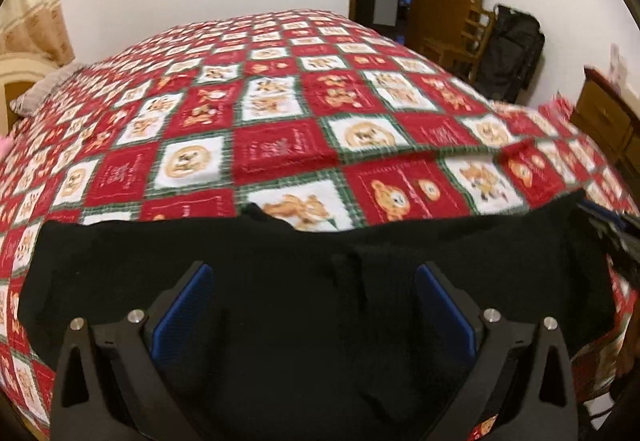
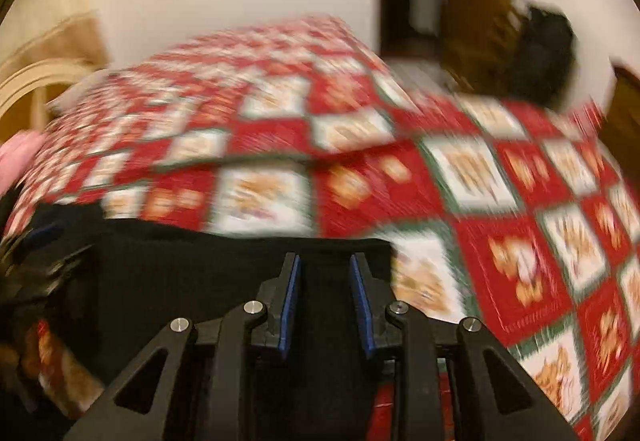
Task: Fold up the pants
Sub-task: 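Grasp the folded pants edge with the right gripper near the left gripper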
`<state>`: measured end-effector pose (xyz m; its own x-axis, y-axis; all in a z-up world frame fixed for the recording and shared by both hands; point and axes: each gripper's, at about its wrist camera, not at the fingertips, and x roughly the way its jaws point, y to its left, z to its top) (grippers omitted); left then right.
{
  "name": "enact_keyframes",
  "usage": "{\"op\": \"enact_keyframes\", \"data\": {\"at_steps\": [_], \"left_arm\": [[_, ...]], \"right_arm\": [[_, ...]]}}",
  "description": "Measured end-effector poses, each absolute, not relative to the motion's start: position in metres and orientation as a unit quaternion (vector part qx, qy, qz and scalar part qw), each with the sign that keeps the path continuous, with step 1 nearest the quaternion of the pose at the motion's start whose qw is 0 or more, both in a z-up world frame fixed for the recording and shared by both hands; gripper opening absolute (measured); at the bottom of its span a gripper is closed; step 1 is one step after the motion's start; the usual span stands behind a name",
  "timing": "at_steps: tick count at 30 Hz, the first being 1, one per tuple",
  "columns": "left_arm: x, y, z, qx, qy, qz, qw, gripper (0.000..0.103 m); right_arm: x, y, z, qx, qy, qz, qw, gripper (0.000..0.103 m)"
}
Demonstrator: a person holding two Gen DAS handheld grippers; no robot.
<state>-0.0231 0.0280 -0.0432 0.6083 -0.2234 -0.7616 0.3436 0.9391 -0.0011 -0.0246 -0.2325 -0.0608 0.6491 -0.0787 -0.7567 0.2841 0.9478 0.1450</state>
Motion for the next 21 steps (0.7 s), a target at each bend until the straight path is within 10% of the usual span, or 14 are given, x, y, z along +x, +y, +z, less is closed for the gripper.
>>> {"op": "enact_keyframes", "data": {"at_steps": [21], "left_arm": [[-0.017, 0.024, -0.071, 0.070, 0.449, -0.135, 0.881, 0.103]], "right_arm": [[-0.083, -0.181, -0.058, 0.023, 0.416, -0.060, 0.907, 0.015]]}}
